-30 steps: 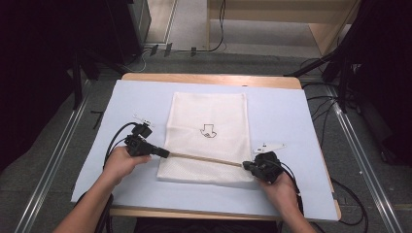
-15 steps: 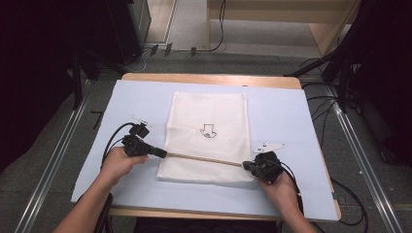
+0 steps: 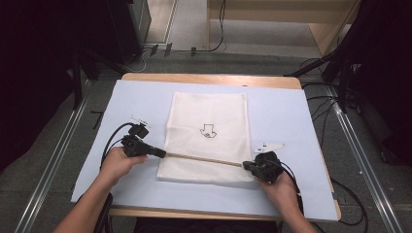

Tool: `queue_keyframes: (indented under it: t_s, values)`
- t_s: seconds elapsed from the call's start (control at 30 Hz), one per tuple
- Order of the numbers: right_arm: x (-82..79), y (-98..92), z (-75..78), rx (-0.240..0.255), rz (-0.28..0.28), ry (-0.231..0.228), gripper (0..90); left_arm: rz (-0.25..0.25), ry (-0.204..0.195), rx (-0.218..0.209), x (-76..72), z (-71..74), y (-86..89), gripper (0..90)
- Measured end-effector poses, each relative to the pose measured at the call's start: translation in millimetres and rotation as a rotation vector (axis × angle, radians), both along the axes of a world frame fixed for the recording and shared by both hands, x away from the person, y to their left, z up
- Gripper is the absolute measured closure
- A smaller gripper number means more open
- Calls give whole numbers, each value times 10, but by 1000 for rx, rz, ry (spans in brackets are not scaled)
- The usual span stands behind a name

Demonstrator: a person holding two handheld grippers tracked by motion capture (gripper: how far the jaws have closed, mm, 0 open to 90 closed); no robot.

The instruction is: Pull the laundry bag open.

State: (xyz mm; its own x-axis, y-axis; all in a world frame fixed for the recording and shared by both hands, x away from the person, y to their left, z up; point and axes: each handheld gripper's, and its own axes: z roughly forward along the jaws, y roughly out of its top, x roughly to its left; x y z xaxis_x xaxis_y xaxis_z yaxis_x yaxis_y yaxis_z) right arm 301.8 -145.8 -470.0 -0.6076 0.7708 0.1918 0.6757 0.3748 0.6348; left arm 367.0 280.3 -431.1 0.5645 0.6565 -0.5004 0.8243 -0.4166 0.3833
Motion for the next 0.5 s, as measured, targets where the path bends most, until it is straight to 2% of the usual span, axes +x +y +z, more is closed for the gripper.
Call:
queue_keyframes:
  t_s: [0.03, 0.13, 0.17, 0.2, 0.23, 0.27, 0.33, 0.43, 0.5]
  values:
    - [0, -1, 0, 0, 0, 0, 900, 5, 6, -11, 5, -2, 21, 894]
    - [1, -4, -1, 1, 4, -1, 900, 26, -14, 3, -10, 23, 84, 895]
    - [3, -3, -1, -1, 2, -4, 900, 29, -7, -8, -9, 20, 117, 894]
    - [1, -3, -1, 1, 3, -1, 900, 49, -12, 14, -10, 16, 149, 895]
    - [2, -3, 0, -1, 2, -1, 900, 60, 0, -1, 6, 1, 196, 895]
    - [5, -5, -3, 1, 4, -4, 900, 80, -2, 15, 14, -5, 228, 894]
    - [6, -6, -3, 1, 4, -3, 900, 80, -1, 4, 15, -5, 253, 894]
    - [11, -8, -1, -1, 8, -3, 900, 82, -17, 18, -6, 6, 241, 893]
    - [11, -9, 0, -1, 7, 0, 900, 73, -1, 21, 0, -12, 255, 893]
